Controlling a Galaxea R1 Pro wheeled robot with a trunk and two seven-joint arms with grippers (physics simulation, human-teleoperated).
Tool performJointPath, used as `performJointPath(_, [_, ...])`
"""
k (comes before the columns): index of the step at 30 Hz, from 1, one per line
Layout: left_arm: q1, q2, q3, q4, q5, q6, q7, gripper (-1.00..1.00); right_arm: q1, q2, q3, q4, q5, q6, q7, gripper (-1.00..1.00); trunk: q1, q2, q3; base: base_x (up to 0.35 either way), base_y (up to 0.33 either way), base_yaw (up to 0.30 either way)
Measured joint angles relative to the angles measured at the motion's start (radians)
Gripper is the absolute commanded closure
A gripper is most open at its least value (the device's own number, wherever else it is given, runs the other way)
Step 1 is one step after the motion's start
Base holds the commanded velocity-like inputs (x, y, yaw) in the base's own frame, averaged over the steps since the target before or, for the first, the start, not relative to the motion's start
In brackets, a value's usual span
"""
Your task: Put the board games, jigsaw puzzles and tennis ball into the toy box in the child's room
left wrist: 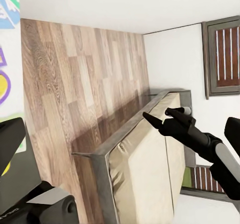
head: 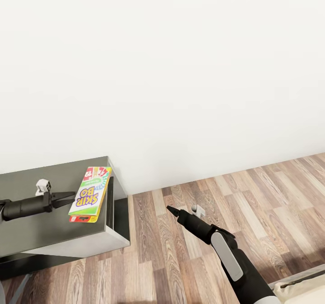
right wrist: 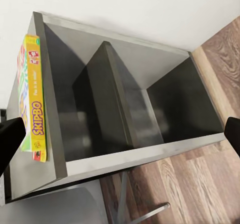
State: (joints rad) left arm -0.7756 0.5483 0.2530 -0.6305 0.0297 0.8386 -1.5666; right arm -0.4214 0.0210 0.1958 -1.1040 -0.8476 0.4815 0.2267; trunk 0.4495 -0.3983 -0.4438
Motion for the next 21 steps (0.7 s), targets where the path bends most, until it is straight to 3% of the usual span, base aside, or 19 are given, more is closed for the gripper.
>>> performJointPath(21, [0.000, 0.004, 0.001, 0.001, 0.000, 0.000, 0.000, -1.00, 0.000, 0.002, 0.004, 0.000, 0.007, 0.000, 0.000, -1.00, 0.000, 0.000, 0.000, 0.000, 0.000, 0.000])
